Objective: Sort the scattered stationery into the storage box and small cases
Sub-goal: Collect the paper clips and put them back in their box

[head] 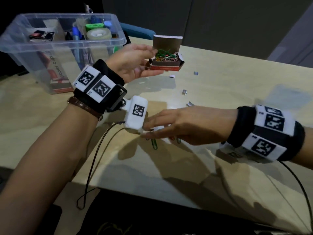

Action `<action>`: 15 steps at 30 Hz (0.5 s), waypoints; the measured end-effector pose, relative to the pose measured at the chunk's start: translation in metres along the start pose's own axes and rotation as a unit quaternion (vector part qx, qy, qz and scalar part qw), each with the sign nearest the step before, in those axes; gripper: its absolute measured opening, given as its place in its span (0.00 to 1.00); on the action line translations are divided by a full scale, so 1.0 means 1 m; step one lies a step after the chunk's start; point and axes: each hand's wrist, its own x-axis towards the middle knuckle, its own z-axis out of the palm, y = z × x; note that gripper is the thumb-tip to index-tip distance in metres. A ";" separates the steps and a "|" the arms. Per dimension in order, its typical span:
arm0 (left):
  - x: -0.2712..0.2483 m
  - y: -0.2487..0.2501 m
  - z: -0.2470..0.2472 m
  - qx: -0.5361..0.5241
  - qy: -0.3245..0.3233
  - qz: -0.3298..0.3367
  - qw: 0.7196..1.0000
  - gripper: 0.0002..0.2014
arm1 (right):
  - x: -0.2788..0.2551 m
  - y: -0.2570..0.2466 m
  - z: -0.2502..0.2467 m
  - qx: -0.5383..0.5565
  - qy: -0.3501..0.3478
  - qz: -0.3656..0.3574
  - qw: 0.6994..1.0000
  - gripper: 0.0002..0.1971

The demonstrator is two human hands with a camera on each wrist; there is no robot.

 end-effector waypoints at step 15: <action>-0.001 0.001 -0.001 0.016 -0.012 -0.017 1.000 0.04 | -0.059 0.032 -0.006 0.110 0.006 0.044 0.993 0.23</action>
